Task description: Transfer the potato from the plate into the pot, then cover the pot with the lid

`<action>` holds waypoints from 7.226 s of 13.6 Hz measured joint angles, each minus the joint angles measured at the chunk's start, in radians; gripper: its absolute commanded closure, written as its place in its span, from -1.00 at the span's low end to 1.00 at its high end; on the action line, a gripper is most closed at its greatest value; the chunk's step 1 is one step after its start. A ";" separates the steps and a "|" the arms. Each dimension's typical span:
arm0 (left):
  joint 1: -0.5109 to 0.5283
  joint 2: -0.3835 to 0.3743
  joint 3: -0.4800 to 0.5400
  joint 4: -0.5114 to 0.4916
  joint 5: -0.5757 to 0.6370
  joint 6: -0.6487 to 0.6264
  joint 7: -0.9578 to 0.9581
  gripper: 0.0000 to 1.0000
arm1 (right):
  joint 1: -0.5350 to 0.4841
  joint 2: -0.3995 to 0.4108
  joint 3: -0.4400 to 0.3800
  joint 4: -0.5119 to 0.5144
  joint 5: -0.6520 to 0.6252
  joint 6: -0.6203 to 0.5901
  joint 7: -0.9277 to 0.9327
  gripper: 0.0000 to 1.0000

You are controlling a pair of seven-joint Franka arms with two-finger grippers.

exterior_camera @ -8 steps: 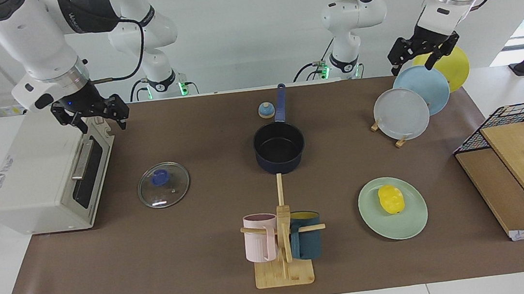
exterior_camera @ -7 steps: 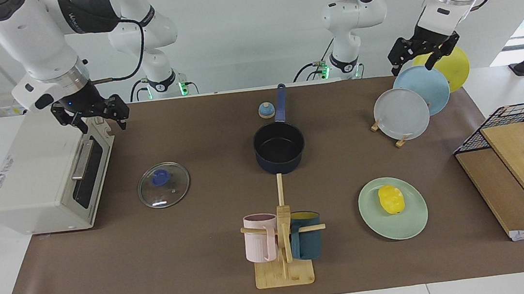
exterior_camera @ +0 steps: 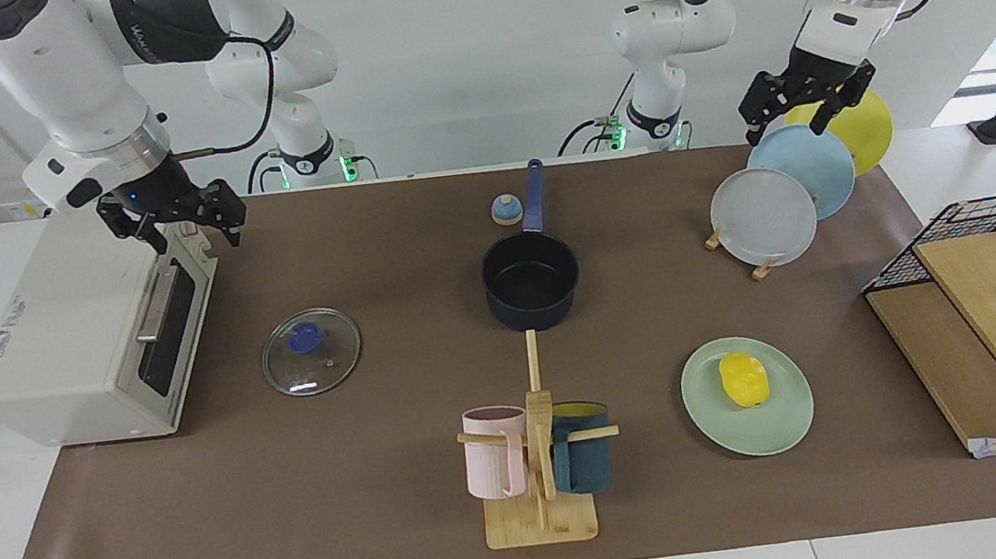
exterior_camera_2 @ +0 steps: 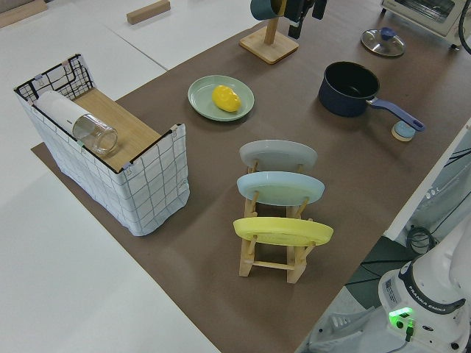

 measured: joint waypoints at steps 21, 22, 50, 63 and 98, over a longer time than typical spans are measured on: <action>-0.001 0.695 -0.001 0.233 0.049 0.559 -0.021 -1.00 | 0.131 0.031 0.014 -0.560 0.045 0.646 -0.250 -1.00; -0.002 0.698 -0.002 0.222 0.049 0.572 -0.021 -1.00 | 0.131 0.031 0.014 -0.584 0.045 0.675 -0.250 -1.00; -0.028 0.509 -0.018 0.202 -0.009 0.347 -0.079 1.00 | 0.053 0.086 0.012 -0.664 0.035 0.808 -0.224 -0.09; -0.521 0.170 -0.032 -0.320 -0.015 0.582 -0.467 1.00 | 0.069 0.039 0.017 -0.534 0.035 0.579 -0.224 1.00; -0.577 0.295 -0.021 -0.417 -0.014 0.774 -0.311 -1.00 | 0.157 -0.058 0.113 -0.411 0.038 0.394 -0.023 1.00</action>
